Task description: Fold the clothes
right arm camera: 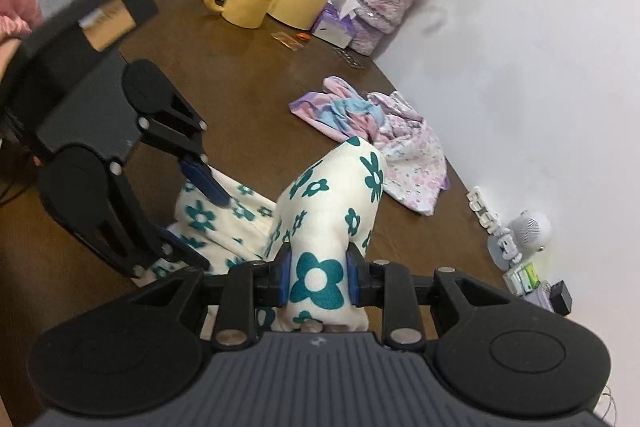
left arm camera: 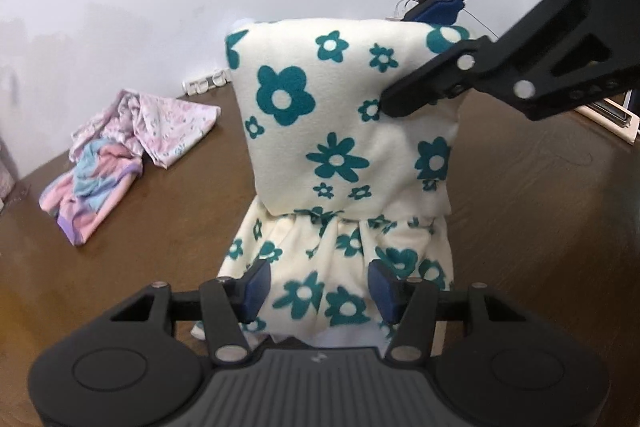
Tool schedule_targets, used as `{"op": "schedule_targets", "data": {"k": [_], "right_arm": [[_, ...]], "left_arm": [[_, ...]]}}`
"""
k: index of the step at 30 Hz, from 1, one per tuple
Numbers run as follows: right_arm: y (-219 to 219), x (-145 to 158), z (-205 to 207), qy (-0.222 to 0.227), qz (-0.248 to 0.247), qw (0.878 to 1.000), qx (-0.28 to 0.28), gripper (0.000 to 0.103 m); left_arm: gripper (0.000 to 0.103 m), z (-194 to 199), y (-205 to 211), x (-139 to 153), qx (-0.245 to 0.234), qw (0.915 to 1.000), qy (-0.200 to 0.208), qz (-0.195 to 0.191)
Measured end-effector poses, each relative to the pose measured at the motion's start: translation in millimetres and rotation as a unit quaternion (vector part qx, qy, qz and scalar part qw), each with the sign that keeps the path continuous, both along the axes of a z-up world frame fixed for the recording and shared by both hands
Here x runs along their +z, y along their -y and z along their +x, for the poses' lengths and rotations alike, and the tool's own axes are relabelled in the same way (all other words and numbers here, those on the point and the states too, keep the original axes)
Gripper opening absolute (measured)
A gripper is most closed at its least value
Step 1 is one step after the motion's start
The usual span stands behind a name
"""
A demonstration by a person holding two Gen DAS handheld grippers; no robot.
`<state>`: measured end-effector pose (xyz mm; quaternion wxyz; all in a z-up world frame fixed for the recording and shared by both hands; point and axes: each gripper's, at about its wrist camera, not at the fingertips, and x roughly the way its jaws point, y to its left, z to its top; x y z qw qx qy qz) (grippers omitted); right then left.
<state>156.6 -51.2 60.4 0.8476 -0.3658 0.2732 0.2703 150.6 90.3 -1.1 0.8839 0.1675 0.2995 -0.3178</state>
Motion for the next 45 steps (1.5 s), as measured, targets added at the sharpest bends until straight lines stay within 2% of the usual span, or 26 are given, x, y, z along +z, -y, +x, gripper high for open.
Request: {"op": "schedule_targets", "data": {"k": [8, 13, 17, 20, 22, 24, 27, 30, 33, 36, 39, 43, 45], "right_arm": [[-32, -16, -7, -0.045, 0.014, 0.998, 0.032, 0.03], [-51, -34, -8, -0.074, 0.027, 0.996, 0.048, 0.032], [-59, -47, -8, -0.087, 0.039, 0.994, 0.048, 0.033], [-61, -52, -8, -0.092, 0.055, 0.993, 0.042, 0.034], [-61, -55, -8, -0.097, 0.068, 0.992, 0.038, 0.036], [-60, -57, -8, -0.1, 0.081, 0.991, 0.035, 0.037], [-55, -57, -9, -0.1, 0.107, 0.989, 0.028, 0.038], [-40, -48, -14, -0.122, 0.147, 0.981, 0.043, 0.039], [-13, -31, -18, -0.159, 0.193, 0.967, 0.053, 0.041], [18, -14, -17, -0.151, 0.227, 0.962, 0.027, 0.041], [36, -11, -1, -0.129, 0.235, 0.963, -0.005, 0.041], [38, -26, 25, -0.15, 0.242, 0.959, -0.003, 0.039], [33, -37, 28, -0.161, 0.225, 0.961, 0.003, 0.039]], "left_arm": [[0.053, -26, -32, -1, 0.005, 0.9994, -0.007, -0.033], [0.053, -48, -66, 2, 0.055, 0.9972, -0.001, -0.051], [0.052, -48, -91, 15, 0.097, 0.9903, 0.019, -0.097], [0.051, -43, -88, 29, 0.091, 0.9875, 0.032, -0.125], [0.045, -36, -76, 32, 0.076, 0.9885, 0.034, -0.127], [0.033, -25, -65, 28, 0.068, 0.9902, 0.02, -0.12], [0.027, -7, -50, 18, 0.064, 0.9923, -0.002, -0.106], [0.027, 2, -50, 7, 0.072, 0.9912, -0.015, -0.11], [0.027, 2, -54, 2, 0.074, 0.9904, -0.019, -0.115], [0.027, -1, -55, 0, 0.075, 0.9909, -0.016, -0.11], [0.027, -3, -53, 0, 0.077, 0.9919, -0.012, -0.1], [0.029, -7, -48, 5, 0.085, 0.9927, -0.002, -0.085], [0.039, -13, -45, 11, 0.088, 0.9925, 0.005, -0.085]]}}
